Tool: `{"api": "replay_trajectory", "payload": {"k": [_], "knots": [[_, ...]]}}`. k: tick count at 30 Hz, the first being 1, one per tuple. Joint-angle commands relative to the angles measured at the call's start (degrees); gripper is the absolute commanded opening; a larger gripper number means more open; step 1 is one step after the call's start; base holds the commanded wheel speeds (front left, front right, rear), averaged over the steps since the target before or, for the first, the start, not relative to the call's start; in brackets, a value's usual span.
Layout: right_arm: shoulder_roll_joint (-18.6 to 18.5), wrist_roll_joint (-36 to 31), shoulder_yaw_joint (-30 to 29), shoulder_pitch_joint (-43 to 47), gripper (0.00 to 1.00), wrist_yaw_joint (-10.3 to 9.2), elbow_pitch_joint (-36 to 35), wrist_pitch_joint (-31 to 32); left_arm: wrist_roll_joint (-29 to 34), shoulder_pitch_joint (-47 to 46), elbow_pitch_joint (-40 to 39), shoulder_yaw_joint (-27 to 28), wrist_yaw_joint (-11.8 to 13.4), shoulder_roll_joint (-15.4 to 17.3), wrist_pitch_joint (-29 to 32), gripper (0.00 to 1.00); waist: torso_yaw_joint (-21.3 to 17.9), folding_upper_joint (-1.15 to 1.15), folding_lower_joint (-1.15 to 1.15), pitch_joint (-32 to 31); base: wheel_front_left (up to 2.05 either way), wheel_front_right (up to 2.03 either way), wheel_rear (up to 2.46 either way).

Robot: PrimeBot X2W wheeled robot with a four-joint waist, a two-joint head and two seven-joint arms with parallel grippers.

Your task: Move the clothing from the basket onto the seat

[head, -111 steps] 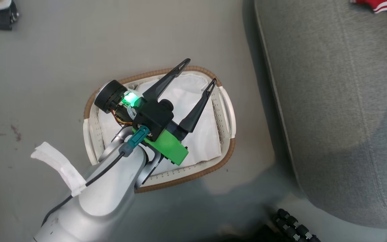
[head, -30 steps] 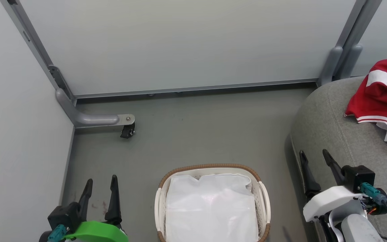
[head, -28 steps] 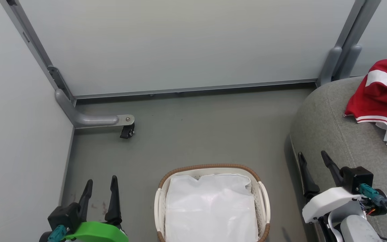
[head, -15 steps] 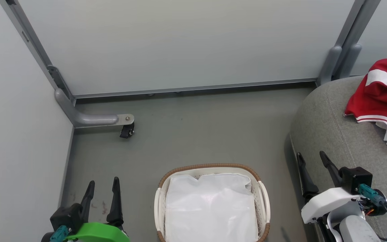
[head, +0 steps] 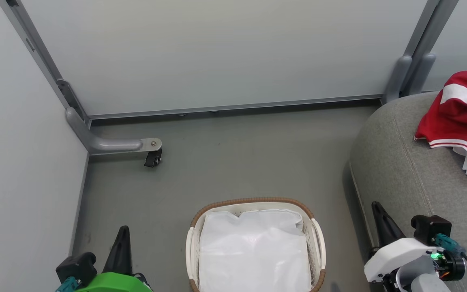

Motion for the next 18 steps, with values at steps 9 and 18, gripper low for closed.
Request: {"api": "replay_trajectory", "payload": {"k": [9, 18], "knots": [[-0.29, 11.05, -0.80, -0.46, 0.00, -0.01, -2.89, 2.59, -9.78, -1.34, -2.05, 1.88, -0.19, 0.13, 2.74, 0.00, -0.06, 0.00, 0.00, -0.14, 0.00, 0.00, 0.00], [-0.38, 19.28, -1.38, -0.14, 0.00, -0.01, -4.30, 4.70, -17.12, -2.03, -2.88, 3.20, -0.30, 0.17, 4.92, 0.00, -0.13, 0.00, 0.00, -0.27, 0.00, 0.00, 0.00]]}}
